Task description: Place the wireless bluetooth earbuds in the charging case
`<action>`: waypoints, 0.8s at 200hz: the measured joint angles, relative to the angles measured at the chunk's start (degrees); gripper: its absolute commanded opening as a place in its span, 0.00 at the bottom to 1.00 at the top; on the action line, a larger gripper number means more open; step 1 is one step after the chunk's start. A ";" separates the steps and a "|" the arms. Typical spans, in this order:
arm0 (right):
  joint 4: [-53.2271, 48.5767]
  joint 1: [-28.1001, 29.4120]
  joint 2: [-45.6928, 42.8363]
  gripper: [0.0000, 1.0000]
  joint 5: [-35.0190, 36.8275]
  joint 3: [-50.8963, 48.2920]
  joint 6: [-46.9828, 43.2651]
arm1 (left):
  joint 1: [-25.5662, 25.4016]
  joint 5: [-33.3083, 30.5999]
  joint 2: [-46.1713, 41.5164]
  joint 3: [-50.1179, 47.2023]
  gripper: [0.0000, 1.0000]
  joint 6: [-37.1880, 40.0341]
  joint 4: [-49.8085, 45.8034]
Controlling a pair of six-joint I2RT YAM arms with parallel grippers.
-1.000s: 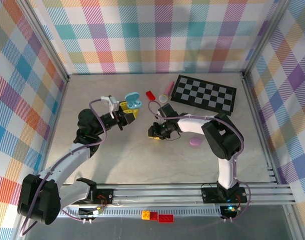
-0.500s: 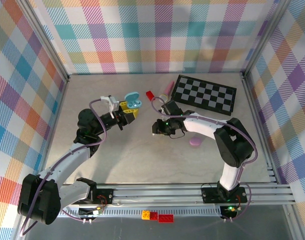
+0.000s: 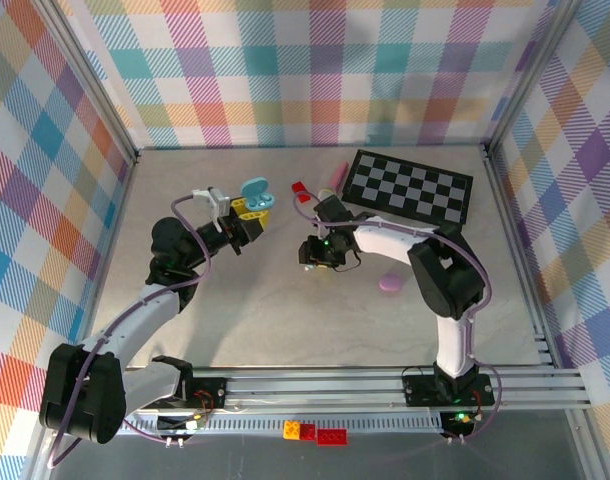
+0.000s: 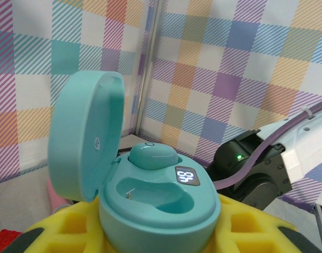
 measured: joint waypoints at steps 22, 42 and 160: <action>-2.14 0.00 1.64 0.46 -0.07 2.19 -0.07 | 0.02 0.00 -0.02 0.00 0.32 0.00 0.00; -3.21 0.00 3.30 0.46 -0.35 4.35 -0.22 | 0.02 0.00 -0.02 0.00 0.32 0.00 0.00; -5.92 2.54 5.77 0.43 -5.64 6.19 -3.50 | 0.02 -0.07 -0.46 -0.02 0.32 0.04 -0.74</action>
